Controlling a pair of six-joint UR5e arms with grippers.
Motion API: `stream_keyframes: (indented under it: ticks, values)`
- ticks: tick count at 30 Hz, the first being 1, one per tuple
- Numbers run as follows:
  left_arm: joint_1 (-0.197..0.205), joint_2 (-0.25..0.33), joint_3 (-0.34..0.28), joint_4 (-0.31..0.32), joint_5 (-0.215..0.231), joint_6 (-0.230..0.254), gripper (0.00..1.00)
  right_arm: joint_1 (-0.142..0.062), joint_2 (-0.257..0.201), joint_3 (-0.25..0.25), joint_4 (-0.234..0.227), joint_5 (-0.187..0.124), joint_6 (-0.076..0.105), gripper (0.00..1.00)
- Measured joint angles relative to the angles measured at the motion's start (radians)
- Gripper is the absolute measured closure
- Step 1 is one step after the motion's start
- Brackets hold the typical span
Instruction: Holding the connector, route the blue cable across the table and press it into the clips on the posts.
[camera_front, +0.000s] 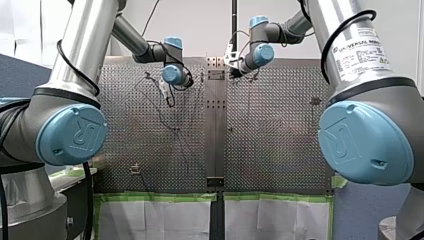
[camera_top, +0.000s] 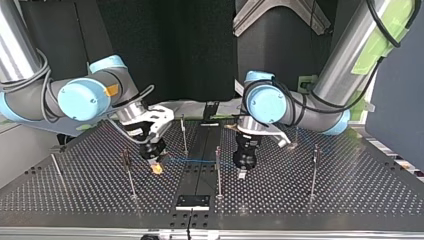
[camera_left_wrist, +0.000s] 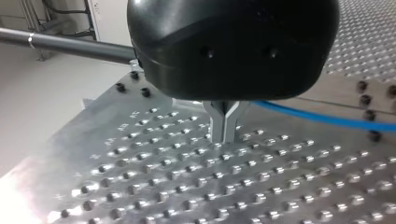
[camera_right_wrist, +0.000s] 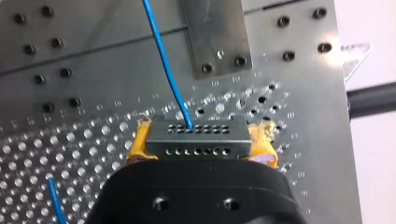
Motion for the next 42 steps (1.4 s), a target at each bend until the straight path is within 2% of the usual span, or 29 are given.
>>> stream_keyframes:
  ticks: [6, 7, 10, 11, 12, 13, 14, 24, 28, 36, 42]
  values:
    - [0.003, -0.001, 0.020, -0.015, -0.001, 0.001, 1.00, -0.016, 0.004, 0.000, -0.001, -0.005, 0.000, 1.00]
    - [0.004, -0.001, 0.021, -0.018, -0.002, 0.001, 0.92, -0.018, 0.004, 0.000, -0.001, -0.006, 0.000, 1.00]
    - [0.003, -0.001, 0.022, -0.028, -0.004, 0.001, 0.92, -0.020, 0.005, 0.000, -0.001, -0.008, 0.000, 1.00]
    - [0.003, -0.002, 0.022, -0.031, -0.005, 0.001, 0.84, -0.020, 0.005, 0.000, 0.000, -0.009, 0.000, 1.00]
    - [0.003, -0.001, 0.022, -0.032, -0.005, 0.001, 0.84, -0.020, 0.005, 0.000, 0.000, -0.009, 0.000, 1.00]
    - [0.003, -0.001, 0.022, -0.033, -0.006, 0.002, 0.07, -0.020, 0.005, 0.000, 0.000, -0.009, 0.000, 1.00]
    - [0.002, -0.001, 0.022, -0.037, -0.009, 0.004, 0.00, -0.020, 0.005, 0.000, 0.000, -0.009, 0.000, 1.00]
    - [-0.009, 0.010, 0.015, -0.110, -0.048, 0.042, 0.00, -0.020, 0.005, 0.000, 0.001, -0.009, 0.000, 1.00]
    - [-0.009, 0.034, -0.006, -0.142, -0.051, 0.037, 0.00, -0.020, 0.005, 0.000, 0.002, -0.009, 0.000, 1.00]
    - [-0.015, 0.097, -0.044, -0.206, -0.045, 0.021, 0.00, -0.019, 0.005, 0.000, 0.003, -0.010, 0.000, 1.00]
    - [-0.019, 0.149, -0.082, -0.235, -0.013, 0.009, 0.00, -0.017, 0.005, 0.000, 0.004, -0.010, 0.000, 1.00]
